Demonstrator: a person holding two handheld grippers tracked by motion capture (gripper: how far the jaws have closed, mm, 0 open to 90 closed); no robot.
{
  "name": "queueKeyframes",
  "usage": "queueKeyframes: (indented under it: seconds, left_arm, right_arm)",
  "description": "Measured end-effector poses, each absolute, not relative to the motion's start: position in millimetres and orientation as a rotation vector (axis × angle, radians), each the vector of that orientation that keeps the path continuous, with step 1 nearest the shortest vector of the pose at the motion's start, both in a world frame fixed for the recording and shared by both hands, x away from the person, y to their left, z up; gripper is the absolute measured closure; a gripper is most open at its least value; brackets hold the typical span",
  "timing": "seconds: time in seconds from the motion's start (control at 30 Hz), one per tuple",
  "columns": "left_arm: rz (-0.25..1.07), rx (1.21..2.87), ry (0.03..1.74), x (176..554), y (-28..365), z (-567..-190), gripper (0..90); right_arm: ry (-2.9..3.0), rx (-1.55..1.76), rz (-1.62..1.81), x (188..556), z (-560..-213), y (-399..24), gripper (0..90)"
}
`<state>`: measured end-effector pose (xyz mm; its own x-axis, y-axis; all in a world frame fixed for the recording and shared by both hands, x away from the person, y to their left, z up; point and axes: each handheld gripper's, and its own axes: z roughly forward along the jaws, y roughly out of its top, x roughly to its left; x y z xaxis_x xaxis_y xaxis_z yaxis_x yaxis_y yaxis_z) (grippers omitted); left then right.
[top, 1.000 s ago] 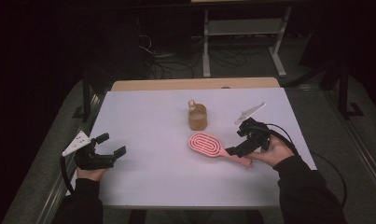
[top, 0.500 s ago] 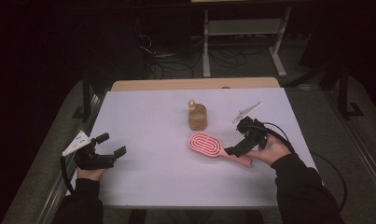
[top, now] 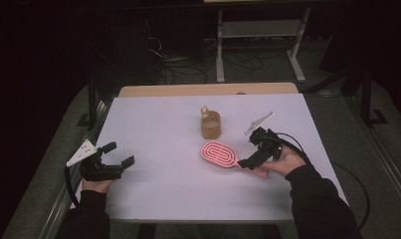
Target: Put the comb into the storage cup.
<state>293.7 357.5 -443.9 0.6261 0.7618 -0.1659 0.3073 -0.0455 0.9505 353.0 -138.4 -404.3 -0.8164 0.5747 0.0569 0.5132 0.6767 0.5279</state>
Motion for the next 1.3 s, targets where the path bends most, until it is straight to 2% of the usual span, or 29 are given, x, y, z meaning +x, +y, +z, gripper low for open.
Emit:
queueKeyframes:
  seconds: [0.83, 1.3]
  left_arm:
    - [0.463, 1.63, 0.9, 293.8, 357.4, -443.9, 0.0]
    - [0.46, 1.633, 0.9, 294.4, 357.2, -444.5, 0.0]
  right_arm:
    - [2.842, 0.844, 0.734, 350.9, -431.2, -125.5, 0.9]
    - [2.867, 0.77, 0.693, 347.9, -435.7, -118.2, 28.1]
